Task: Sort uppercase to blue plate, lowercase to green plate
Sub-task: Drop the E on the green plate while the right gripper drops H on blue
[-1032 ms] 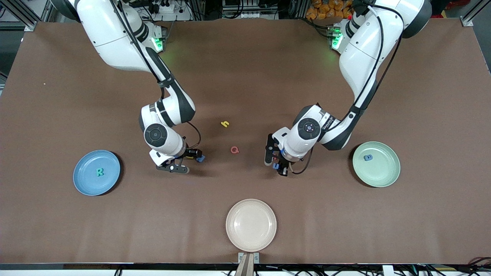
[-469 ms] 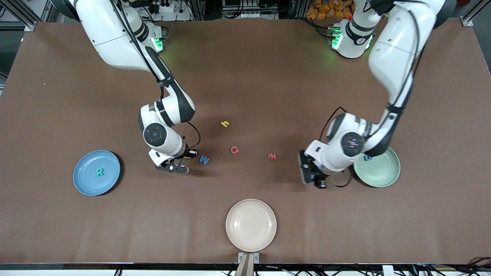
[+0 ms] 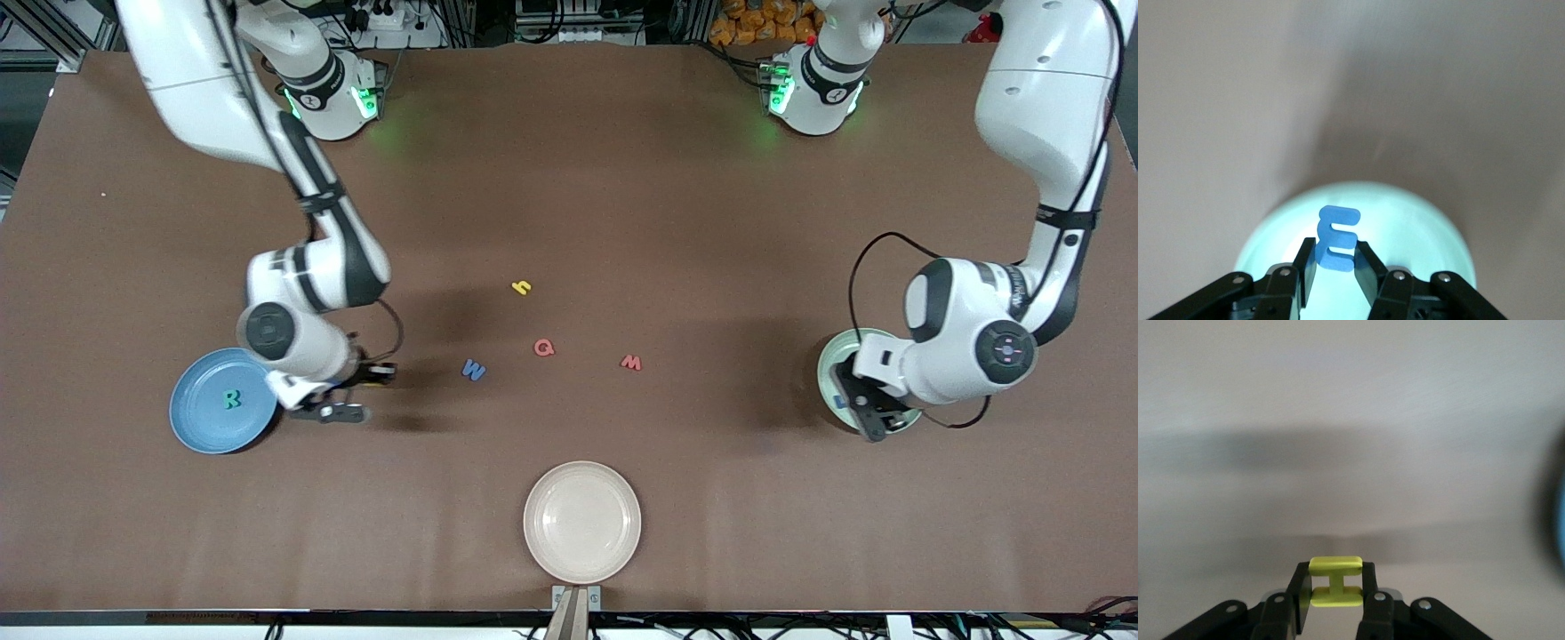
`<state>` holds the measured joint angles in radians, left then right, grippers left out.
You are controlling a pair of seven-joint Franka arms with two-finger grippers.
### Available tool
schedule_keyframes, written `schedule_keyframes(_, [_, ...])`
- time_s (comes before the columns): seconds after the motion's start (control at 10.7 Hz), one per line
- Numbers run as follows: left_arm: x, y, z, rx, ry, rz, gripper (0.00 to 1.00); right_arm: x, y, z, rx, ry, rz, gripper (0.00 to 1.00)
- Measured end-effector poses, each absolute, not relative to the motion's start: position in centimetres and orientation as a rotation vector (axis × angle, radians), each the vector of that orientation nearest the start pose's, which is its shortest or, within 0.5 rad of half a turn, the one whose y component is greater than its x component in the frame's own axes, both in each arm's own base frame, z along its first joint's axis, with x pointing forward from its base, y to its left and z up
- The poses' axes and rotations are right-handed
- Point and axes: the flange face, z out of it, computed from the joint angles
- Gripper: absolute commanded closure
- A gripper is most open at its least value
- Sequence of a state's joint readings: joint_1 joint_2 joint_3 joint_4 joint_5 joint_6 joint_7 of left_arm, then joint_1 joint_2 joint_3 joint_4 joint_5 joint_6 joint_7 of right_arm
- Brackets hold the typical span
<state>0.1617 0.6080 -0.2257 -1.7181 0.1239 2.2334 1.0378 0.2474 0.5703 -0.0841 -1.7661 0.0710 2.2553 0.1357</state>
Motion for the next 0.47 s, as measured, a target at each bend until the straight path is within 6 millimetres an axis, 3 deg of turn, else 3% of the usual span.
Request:
schedule_keyframes(0.19, [64.6, 1.2, 21.6, -2.788, 1.651, 0.16, 1.0, 65.4, 2.0, 25.7, -3.139, -0.154, 0.124, 1.0])
schedule_keyframes(0.28, [63.7, 2.0, 21.1, -2.831, 1.619, 0.188, 1.0, 65.5, -2.3, 26.1, -3.139, -0.237, 0.118, 1.0])
schedule_keyframes(0.38, [62.7, 2.3, 20.7, -2.871, 1.594, 0.207, 1.0, 65.4, -6.0, 26.4, -3.138, -0.306, 0.111, 0.39])
schedule_keyframes(0.47, [61.7, 2.2, 20.3, -2.93, 1.561, 0.22, 0.71, 65.4, -8.9, 26.7, -3.134, -0.355, 0.1, 0.0])
